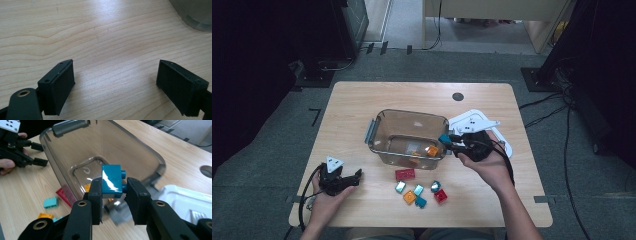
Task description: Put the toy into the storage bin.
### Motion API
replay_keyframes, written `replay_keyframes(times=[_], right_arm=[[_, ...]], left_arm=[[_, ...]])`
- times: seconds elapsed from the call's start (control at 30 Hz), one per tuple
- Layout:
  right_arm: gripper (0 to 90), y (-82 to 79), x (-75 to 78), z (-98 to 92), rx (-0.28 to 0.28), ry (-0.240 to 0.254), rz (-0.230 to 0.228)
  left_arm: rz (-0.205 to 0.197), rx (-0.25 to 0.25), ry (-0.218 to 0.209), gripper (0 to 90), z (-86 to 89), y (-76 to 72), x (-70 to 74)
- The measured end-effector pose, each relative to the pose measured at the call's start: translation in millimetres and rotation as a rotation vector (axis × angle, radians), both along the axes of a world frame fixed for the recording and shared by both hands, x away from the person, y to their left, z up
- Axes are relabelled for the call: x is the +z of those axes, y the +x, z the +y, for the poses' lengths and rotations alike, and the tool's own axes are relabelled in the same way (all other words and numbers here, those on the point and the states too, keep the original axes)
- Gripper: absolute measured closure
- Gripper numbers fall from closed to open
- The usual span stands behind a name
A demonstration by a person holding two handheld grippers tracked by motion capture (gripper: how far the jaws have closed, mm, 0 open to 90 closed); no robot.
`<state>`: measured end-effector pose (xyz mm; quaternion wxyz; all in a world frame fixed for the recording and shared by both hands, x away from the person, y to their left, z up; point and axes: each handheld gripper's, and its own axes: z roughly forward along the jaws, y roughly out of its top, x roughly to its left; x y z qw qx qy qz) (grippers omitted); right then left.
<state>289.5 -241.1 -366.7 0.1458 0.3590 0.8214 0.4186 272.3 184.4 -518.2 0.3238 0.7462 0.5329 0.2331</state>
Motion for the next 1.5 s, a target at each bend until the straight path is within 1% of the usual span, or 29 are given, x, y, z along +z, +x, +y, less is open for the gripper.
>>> replay_keyframes(times=[0.07, 0.17, 0.3, 0.37, 0.43, 0.53, 0.63, 0.7, 0.8, 0.93, 1.0, 1.1, 1.13, 1.17, 1.2, 1.27, 1.33, 1.37, 1.5], right_arm=[[68.0, 4.9, -0.2, 7.3, 0.013, 0.001, 0.010], [67.9, 12.6, -1.9, 19.1, 0.027, -0.009, 0.023], [67.9, 21.4, -6.5, 31.6, 0.033, -0.020, 0.043], [67.9, 26.3, -10.1, 37.6, 0.035, -0.033, 0.049], [67.9, 29.3, -13.5, 42.0, 0.034, -0.042, 0.058], [67.9, 34.4, -20.7, 48.1, 0.034, -0.070, 0.069], [66.8, 37.8, -26.7, 51.3, 0.028, -0.080, 0.083], [61.5, 38.5, -28.5, 52.1, 0.033, -0.066, 0.099], [52.7, 36.5, -27.0, 52.9, 0.032, -0.064, 0.077], [41.8, 33.3, -21.7, 49.4, 0.019, -0.030, 0.074], [35.6, 32.0, -19.3, 46.2, 0.023, -0.010, 0.076], [25.8, 28.7, -17.2, 42.9, 0.019, -0.007, 0.067], [25.8, 28.7, -17.2, 42.9, 0.019, -0.007, 0.067], [17.3, 25.4, -15.7, 39.4, 0.008, -0.002, 0.059], [14.3, 24.3, -15.2, 37.8, 0.002, 0.003, 0.058], [12.3, 20.5, -13.6, 33.0, -0.009, 0.018, 0.050], [6.8, 15.8, -11.8, 28.1, -0.024, 0.026, 0.037], [5.5, 12.7, -10.6, 24.9, -0.032, 0.028, 0.036], [2.7, 3.9, -10.2, 14.3, -0.050, 0.033, 0.022]], left_arm=[[0.000, 0.000, 0.001, 14.6, 0.1, 0.0, 0.1], [-0.001, 0.000, 0.001, 14.6, 0.0, 0.0, 0.0], [-0.001, 0.000, 0.001, 14.6, 0.1, 0.0, 0.0], [-0.002, 0.000, 0.001, 14.6, 0.0, 0.0, -0.1], [-0.002, 0.000, 0.001, 14.6, 0.0, 0.0, -0.1], [-0.002, 0.000, 0.001, 14.6, 0.0, 0.1, -0.1], [-0.002, 0.000, 0.001, 14.6, 0.1, 0.0, 0.0], [-0.002, 0.000, 0.001, 14.6, 0.0, 0.0, 0.0], [-0.002, 0.000, 0.001, 14.6, 0.0, 0.0, 0.0], [-0.002, 0.000, 0.001, 14.6, 0.0, 0.0, -0.1], [-0.002, 0.000, 0.001, 14.6, 0.0, 0.0, -0.1], [-0.002, 0.000, 0.001, 14.6, 0.0, 0.0, -0.1], [-0.002, 0.000, 0.001, 14.6, 0.0, 0.0, -0.1], [-0.002, 0.000, 0.001, 14.6, 0.0, 0.0, 0.0], [-0.001, 0.000, 0.001, 14.6, 0.0, 0.0, 0.0], [0.000, 0.000, 0.001, 14.6, 0.1, 0.0, 0.0], [0.000, 0.000, 0.001, 14.6, 0.1, 0.0, 0.1], [0.000, 0.000, 0.001, 14.6, 0.1, 0.0, 0.0], [0.000, 0.000, 0.000, 14.6, 0.0, 0.0, 0.0]])
